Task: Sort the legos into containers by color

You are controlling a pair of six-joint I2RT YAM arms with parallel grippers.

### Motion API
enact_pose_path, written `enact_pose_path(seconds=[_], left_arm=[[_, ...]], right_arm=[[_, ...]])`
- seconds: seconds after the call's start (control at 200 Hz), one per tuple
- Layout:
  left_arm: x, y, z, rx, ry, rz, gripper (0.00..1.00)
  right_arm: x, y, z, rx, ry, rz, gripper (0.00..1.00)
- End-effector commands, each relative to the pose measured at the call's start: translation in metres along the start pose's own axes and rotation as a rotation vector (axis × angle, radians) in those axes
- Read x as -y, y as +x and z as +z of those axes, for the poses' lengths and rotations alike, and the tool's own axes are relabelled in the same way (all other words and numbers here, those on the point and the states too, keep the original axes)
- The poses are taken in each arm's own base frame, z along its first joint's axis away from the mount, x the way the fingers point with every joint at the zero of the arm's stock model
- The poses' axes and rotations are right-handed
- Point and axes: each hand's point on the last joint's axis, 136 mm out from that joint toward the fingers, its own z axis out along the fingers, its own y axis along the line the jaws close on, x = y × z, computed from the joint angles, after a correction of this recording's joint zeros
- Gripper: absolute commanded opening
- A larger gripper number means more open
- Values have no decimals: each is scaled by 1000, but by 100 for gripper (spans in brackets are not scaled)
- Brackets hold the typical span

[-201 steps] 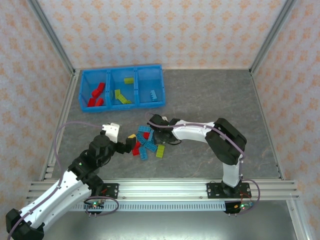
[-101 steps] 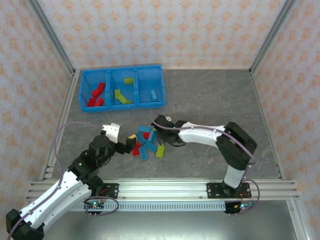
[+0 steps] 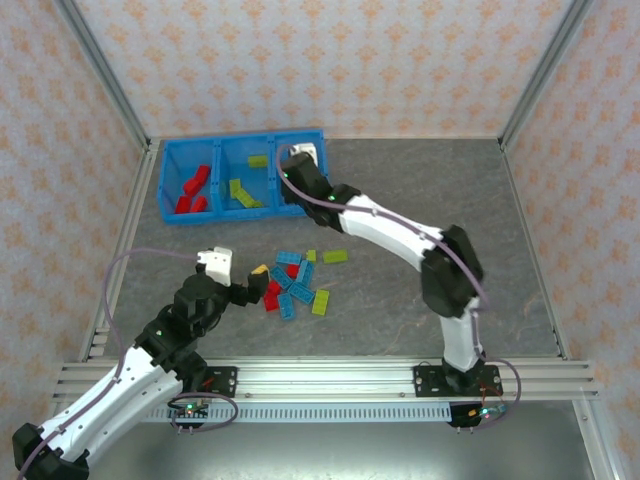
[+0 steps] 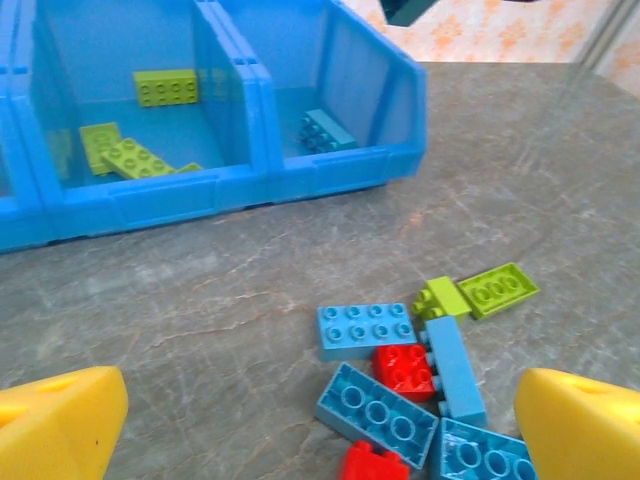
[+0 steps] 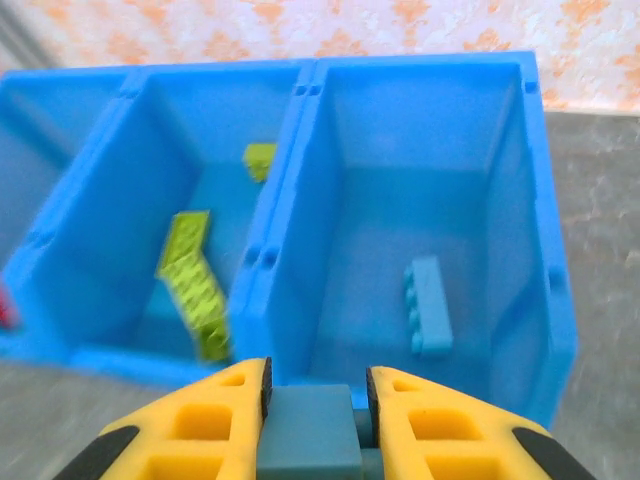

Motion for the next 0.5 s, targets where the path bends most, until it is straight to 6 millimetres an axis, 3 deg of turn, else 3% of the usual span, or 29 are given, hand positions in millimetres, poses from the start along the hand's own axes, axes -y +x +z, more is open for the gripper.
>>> enact_pose_path(seconds=[0.0,0.095,0.17,0.225,0.34,0.49], left_arm=[[-18,-1,-2,-3,-110,-5,100],[-27,-1,-4,-8,-167,-14,100],[-32,-2,-5,-12,-196,-15,100],[-33,-3,-5,-10,-206,-13,100],[-36,-2,-5,-10,-220,-10,100],[-37,-2,-5,-13,-226,-13,100]], right_arm=[[27,12,47,-55,143,-89,17],[22,12,72,-93,122,-75,28],[15,7,76,-103,102,-71,41],[11,5,75,-109,86,-63,45],[11,-5,54,-114,65,-35,46],[11,-13,-2,-125,-31,14,48]])
